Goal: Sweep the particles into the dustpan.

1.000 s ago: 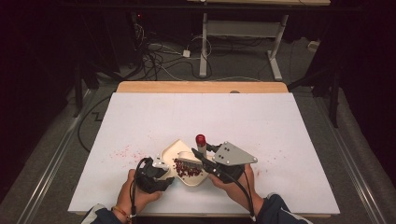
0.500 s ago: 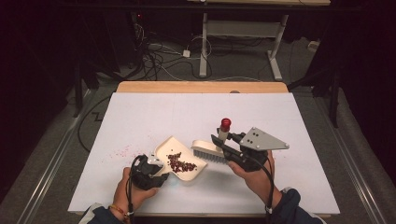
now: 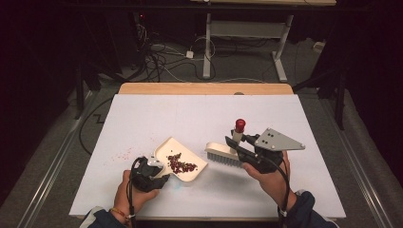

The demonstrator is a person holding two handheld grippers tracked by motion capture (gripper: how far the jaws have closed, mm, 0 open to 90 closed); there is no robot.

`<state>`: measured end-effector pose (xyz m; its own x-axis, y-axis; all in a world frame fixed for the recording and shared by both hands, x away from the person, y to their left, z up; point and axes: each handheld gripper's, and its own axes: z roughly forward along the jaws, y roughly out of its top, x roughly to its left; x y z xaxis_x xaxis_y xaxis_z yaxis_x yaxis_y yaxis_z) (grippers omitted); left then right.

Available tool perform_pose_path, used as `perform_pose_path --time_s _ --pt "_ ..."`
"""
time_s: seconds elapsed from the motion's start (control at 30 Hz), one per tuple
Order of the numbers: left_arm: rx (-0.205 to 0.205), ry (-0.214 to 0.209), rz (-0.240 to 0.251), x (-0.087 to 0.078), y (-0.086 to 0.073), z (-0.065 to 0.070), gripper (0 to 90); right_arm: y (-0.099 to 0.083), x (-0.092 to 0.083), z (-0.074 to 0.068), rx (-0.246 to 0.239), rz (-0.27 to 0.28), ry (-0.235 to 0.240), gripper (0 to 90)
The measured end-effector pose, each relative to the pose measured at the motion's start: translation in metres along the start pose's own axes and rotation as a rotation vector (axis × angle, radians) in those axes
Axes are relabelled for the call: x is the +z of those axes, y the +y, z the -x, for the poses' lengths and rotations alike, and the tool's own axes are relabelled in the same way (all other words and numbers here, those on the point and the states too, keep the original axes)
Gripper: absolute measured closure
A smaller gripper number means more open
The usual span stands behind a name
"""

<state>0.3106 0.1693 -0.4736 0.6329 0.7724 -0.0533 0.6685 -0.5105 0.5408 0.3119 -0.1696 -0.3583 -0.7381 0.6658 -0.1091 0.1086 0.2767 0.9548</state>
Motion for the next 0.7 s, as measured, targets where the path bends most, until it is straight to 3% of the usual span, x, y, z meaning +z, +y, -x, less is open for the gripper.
perform_pose_path --time_s 0.27,0.7 --pt "-0.037 0.02 0.007 -0.004 -0.005 -0.007 63.7 -0.005 -0.016 0.01 0.027 -0.023 0.022 70.2" --pt "-0.135 0.06 0.025 -0.019 -0.025 -0.033 63.7 -0.009 -0.041 0.035 0.038 -0.059 -0.005 70.2"
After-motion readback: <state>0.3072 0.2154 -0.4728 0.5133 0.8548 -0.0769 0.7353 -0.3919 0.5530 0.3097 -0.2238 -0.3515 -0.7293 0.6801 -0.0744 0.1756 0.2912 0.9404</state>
